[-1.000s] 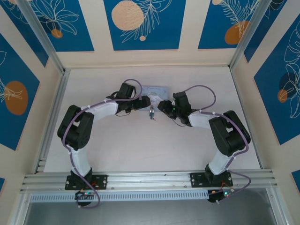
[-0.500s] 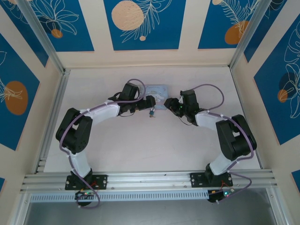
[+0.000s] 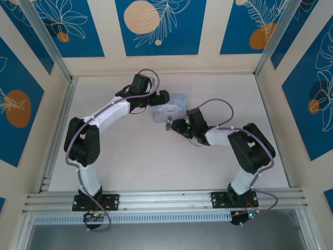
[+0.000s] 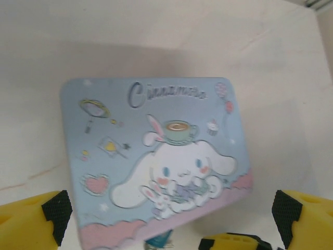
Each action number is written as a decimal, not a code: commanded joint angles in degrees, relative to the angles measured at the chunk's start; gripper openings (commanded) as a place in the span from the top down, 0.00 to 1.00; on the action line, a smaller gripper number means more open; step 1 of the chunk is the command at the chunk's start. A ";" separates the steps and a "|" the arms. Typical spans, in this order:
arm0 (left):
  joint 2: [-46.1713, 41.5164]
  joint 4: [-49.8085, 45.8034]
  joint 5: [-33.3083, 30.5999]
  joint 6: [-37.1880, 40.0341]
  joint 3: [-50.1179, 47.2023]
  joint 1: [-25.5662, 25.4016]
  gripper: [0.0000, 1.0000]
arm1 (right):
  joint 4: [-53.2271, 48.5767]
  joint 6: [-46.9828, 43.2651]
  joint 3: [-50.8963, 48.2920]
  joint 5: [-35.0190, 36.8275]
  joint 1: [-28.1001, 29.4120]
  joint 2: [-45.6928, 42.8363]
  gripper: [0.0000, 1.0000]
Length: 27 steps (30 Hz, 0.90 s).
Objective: Unlock a padlock with a key
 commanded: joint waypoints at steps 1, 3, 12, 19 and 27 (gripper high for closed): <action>3.46 -4.79 -0.58 3.37 2.19 1.68 0.00 | 1.89 -1.58 2.94 3.48 1.52 2.56 0.57; 4.64 -4.91 -0.31 3.76 2.92 2.27 0.00 | 2.64 -1.88 3.41 4.40 2.17 3.74 0.57; 7.68 -3.25 1.48 3.39 2.77 3.10 0.00 | 4.12 -1.61 5.07 7.17 3.88 7.32 0.58; 8.39 -1.74 2.74 2.57 1.34 3.10 0.00 | 3.77 -1.95 6.89 7.16 4.21 9.35 0.59; 8.85 0.39 4.16 1.48 -0.70 3.12 0.00 | 2.18 -4.69 8.96 7.74 5.35 10.31 0.60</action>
